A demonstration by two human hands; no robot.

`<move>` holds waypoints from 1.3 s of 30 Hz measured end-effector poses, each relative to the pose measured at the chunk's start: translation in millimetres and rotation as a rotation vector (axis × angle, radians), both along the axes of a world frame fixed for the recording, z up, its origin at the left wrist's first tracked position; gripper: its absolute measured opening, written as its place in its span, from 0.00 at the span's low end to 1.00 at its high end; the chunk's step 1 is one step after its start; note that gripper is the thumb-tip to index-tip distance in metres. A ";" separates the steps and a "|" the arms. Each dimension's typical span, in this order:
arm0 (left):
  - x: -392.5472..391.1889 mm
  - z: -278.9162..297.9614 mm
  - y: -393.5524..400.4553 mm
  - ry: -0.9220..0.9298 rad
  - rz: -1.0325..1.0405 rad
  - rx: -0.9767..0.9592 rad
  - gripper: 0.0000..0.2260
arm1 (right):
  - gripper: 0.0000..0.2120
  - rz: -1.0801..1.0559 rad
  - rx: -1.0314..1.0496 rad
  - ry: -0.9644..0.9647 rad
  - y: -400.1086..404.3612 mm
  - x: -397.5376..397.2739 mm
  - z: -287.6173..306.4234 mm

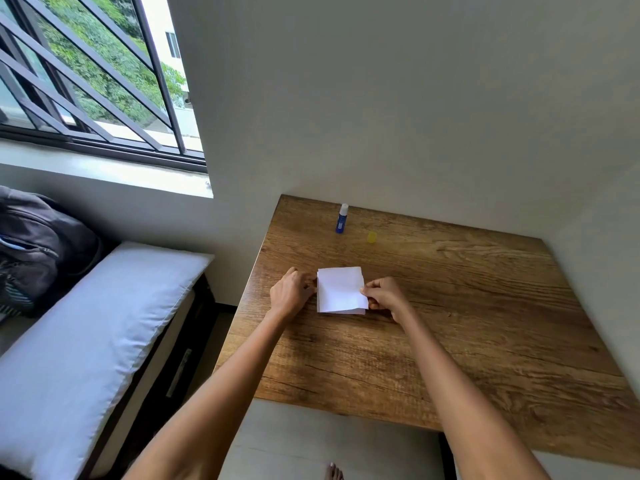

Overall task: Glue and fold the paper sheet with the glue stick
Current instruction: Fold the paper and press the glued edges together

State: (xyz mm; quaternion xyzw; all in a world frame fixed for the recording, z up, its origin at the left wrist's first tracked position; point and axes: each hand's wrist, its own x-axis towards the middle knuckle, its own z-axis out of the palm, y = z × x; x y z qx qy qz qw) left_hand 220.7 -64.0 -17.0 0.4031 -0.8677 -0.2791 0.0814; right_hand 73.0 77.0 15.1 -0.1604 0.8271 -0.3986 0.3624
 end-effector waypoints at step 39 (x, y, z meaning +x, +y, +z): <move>0.0 -1.6 -2.7 -0.020 -0.066 -0.038 0.11 | 0.05 -0.085 0.021 0.022 -6.4 3.5 -2.8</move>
